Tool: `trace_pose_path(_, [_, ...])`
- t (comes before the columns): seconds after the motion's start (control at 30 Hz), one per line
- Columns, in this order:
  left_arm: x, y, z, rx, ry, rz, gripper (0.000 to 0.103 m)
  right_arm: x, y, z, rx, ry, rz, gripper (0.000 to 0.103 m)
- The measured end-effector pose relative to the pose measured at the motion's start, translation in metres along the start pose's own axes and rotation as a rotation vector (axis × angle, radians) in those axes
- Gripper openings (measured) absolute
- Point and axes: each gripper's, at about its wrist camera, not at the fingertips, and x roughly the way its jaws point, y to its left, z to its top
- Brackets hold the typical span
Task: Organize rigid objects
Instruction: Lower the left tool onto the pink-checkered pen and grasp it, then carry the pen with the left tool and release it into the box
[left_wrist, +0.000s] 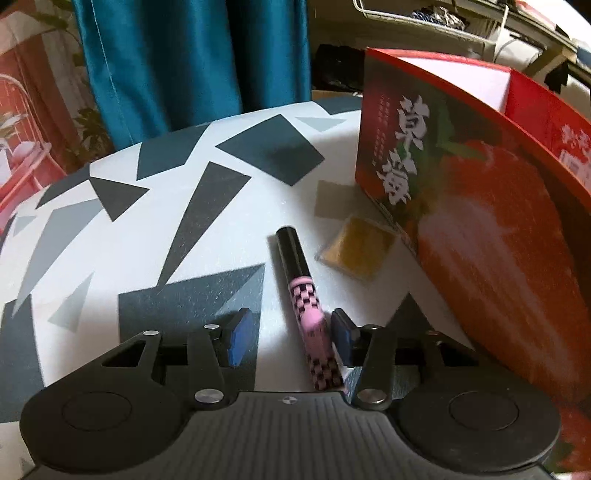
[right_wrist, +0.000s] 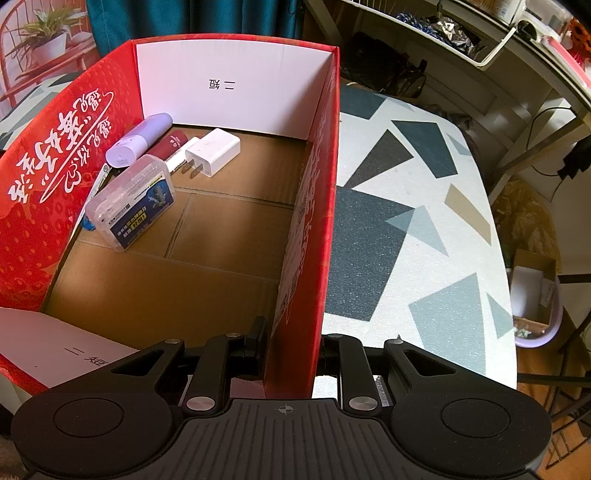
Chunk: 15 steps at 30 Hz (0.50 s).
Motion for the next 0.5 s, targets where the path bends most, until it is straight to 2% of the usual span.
trace_pose_path(0.17, [0.004, -0.003, 0.003, 0.007, -0.017, -0.007, 0.038, 0.0, 0.0, 0.0, 0.0, 0.0, 0.0, 0.02])
trace_pose_path(0.27, [0.003, -0.01, 0.001, 0.04, -0.028, -0.02, 0.022, 0.0, 0.0, 0.0, 0.0, -0.001, 0.0, 0.02])
trace_pose_path(0.3, [0.002, -0.012, 0.0, 0.05, -0.033, -0.014, 0.02, 0.0, 0.0, 0.0, 0.001, -0.001, -0.001, 0.02])
trace_pose_path(0.5, [-0.006, -0.017, -0.009, 0.022, -0.048, -0.006, 0.019, 0.0, 0.0, 0.0, 0.001, -0.002, 0.001, 0.02])
